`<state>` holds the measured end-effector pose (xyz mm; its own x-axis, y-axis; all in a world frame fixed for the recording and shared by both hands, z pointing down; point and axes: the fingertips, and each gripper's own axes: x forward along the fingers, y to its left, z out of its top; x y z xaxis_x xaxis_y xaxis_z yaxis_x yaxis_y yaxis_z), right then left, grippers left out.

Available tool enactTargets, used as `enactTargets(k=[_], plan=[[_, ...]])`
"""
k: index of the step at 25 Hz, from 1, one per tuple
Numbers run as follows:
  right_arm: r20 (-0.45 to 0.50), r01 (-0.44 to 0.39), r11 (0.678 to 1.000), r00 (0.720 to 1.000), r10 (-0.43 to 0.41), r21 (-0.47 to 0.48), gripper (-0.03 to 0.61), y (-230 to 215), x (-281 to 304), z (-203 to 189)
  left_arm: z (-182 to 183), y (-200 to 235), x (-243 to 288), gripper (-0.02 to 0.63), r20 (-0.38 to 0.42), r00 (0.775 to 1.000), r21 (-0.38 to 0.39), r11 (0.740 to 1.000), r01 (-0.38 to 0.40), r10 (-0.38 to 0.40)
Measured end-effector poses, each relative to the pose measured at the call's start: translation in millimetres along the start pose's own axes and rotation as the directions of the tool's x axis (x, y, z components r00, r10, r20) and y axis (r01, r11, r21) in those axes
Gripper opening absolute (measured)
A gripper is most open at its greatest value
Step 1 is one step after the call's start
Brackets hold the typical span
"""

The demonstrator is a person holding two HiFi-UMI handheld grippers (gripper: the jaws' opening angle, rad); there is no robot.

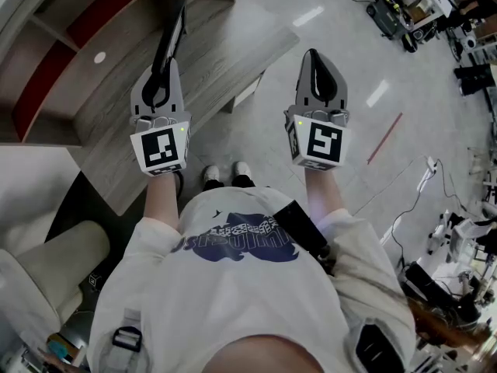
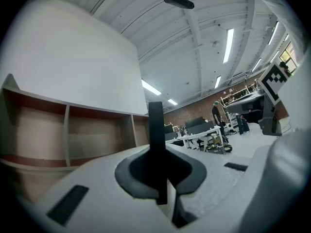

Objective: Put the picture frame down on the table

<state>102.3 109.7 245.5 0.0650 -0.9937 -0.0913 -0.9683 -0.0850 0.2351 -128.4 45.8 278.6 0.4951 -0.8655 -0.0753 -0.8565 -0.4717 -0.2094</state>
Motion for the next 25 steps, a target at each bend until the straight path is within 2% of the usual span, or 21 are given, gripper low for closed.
enactTargets(k=[1, 3, 5, 7, 9, 11, 13, 15, 17, 20, 23, 25], plan=[[-0.006, -0.004, 1.0, 1.0, 0.005, 0.013, -0.003, -0.2, -0.5, -1.9, -2.1, 0.1, -0.7, 0.029, -0.002, 1.0, -0.022, 1.0, 0.006, -0.006], [-0.023, -0.026, 0.998, 0.999, 0.027, 0.054, -0.003, -1.0, -1.5, -6.9, -7.7, -1.8, -1.4, 0.029, -0.005, 0.999, -0.112, 0.993, 0.043, -0.044], [-0.041, -0.068, 0.992, 0.997, 0.072, 0.104, -0.002, -2.3, -1.6, -13.3, -11.9, -7.3, -0.9, 0.029, 0.002, 0.992, -0.226, 0.967, 0.12, -0.123], [-0.054, -0.126, 0.981, 0.989, 0.135, 0.146, -0.002, -3.3, -1.8, -20.1, -14.4, -14.9, -1.3, 0.029, 0.016, 0.976, -0.324, 0.922, 0.213, -0.219], [-0.062, -0.19, 0.963, 0.977, 0.205, 0.189, -0.002, -4.6, -3.3, -26.8, -16.9, -23.0, -3.4, 0.029, 0.033, 0.95, -0.417, 0.86, 0.294, -0.309], [-0.073, -0.259, 0.934, 0.956, 0.284, 0.245, -0.002, -5.2, -5.5, -34.5, -21.0, -31.9, -6.8, 0.029, 0.044, 0.923, -0.495, 0.794, 0.352, -0.381], [-0.1, -0.327, 0.901, 0.925, 0.367, 0.286, -0.002, -2.0, -6.7, -43.7, -27.6, -40.7, -11.5, 0.029, 0.039, 0.897, -0.54, 0.746, 0.39, -0.44], [-0.14, -0.4, 0.867, 0.88, 0.454, 0.296, 0.001, 8.3, -7.2, -53.0, -35.6, -49.7, -17.1, 0.029, 0.024, 0.868, -0.549, 0.72, 0.425, -0.495], [-0.178, -0.474, 0.823, 0.822, 0.541, 0.313, 0.122, 23.9, -10.1, -61.8, -42.2, -59.8, -23.9, 0.029, 0.015, 0.837, -0.559, 0.689, 0.461, -0.547], [-0.201, -0.563, 0.742, 0.73, 0.653, 0.364, 0.155, 47.3, -21.2, -71.4, -46.3, -77.9, -40.9, 0.029, 0.025, 0.795, -0.619, 0.615, 0.488, -0.606], [-0.201, -0.636, 0.636, 0.62, 0.758, 0.437, 0.16, 63.2, -32.1, -83.5, -49.2, -101.8, -53.8, 0.029, 0.042, 0.745, -0.675, 0.531, 0.513, -0.666], [-0.186, -0.671, 0.553, 0.54, 0.821, 0.493, 0.17, 73.0, -34.7, -89.6, -51.9, -113.2, -56.4, 0.029, 0.047, 0.704, -0.686, 0.489, 0.539, -0.709]])
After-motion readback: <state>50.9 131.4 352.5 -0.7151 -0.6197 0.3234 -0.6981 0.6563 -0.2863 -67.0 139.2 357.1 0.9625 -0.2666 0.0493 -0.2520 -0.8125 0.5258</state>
